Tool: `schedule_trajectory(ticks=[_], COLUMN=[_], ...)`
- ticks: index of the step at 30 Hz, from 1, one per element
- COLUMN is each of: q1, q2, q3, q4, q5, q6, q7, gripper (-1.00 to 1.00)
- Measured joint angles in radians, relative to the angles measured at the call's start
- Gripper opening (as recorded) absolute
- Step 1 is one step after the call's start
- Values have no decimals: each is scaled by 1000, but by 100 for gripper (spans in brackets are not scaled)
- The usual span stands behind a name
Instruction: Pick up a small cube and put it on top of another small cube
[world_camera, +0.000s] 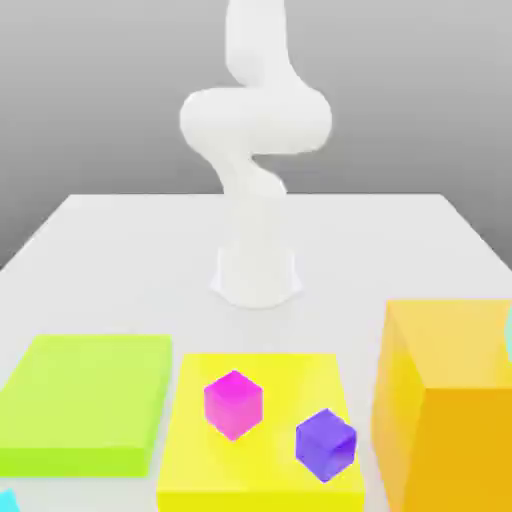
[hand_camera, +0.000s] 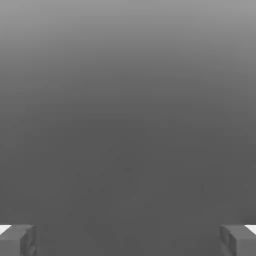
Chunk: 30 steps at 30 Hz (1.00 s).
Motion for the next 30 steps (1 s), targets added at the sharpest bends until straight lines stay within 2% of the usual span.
schedule_trajectory(ticks=[16,30], q1=[-150,-279], q2=[586,1097], q3=[-65,-126], q4=[120,223], q5=[-19,85], q6=[106,198], q7=[216,323], gripper=[0,0])
